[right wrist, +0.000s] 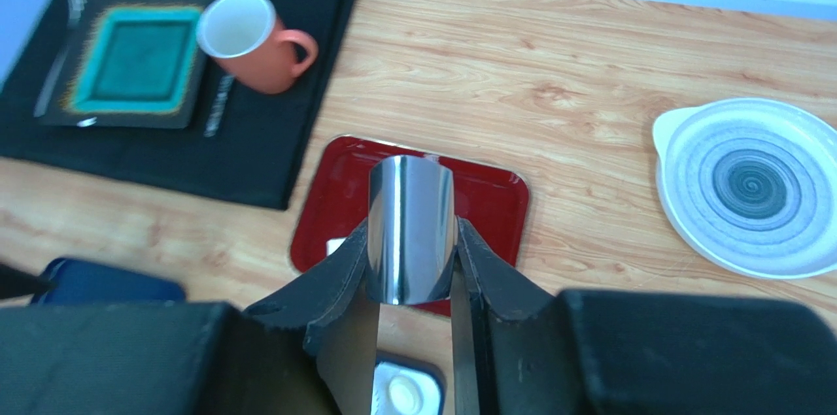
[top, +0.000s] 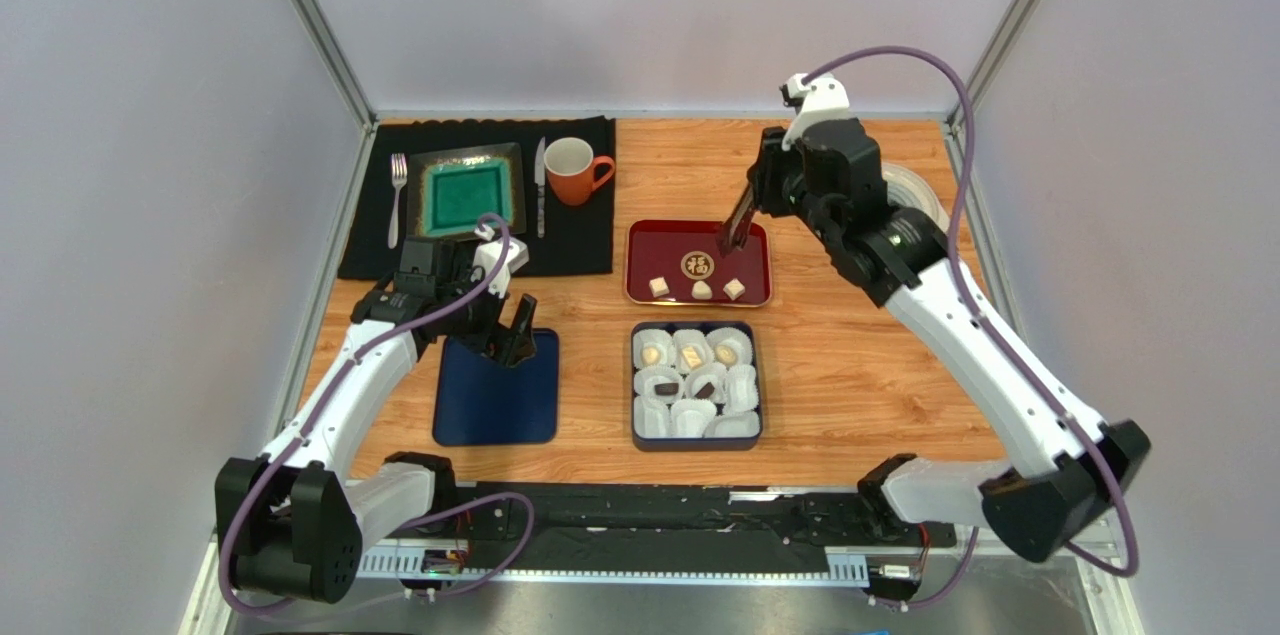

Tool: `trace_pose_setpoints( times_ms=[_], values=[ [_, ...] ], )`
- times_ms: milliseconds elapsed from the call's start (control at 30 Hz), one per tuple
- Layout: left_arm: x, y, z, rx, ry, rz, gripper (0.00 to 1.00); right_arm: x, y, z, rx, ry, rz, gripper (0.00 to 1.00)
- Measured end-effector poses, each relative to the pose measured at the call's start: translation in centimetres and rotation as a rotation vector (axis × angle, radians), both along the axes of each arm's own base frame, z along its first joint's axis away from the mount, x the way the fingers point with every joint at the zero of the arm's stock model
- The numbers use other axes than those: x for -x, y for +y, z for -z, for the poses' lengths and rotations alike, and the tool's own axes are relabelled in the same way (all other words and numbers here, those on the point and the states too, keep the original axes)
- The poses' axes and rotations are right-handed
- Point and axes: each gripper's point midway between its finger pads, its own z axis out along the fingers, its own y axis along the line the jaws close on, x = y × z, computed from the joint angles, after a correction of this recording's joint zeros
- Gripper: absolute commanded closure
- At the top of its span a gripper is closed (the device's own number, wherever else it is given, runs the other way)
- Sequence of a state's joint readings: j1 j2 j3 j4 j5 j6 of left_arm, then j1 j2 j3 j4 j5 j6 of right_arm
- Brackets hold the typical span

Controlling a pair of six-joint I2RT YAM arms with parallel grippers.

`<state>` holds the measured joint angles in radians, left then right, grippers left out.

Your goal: Pack the chocolate

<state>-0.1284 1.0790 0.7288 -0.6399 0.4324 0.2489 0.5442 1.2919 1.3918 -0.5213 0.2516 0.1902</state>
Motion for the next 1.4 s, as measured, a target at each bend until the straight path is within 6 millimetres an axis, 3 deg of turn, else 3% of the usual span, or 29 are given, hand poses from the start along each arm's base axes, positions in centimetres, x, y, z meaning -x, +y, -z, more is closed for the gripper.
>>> trace_pose_setpoints(
  times_ms=[133,300,633,933,1400],
  values=[
    [0.0,0.0,0.1,-0.001,0.004,0.0,0.01,4.4,0.2,-0.9,-0.014,-0.014,-0.067,0.87],
    [0.0,0.0,0.1,-0.001,0.004,0.0,0.01,9.1,0.3,1.1,0.017,0.059,-0.141,0.87],
    [0.0,0.0,0.1,-0.001,0.005,0.0,0.01,15.1,0.2,2.9,0.045,0.164,-0.225,0.87],
    [0.0,0.0,0.1,0.0,0.005,0.0,0.01,17.1,-0.1,4.1,0.057,0.218,-0.239,0.85],
    [0.0,0.0,0.1,0.0,0.005,0.0,0.01,17.0,-0.1,5.7,0.078,0.24,-0.223,0.81]
  ],
)
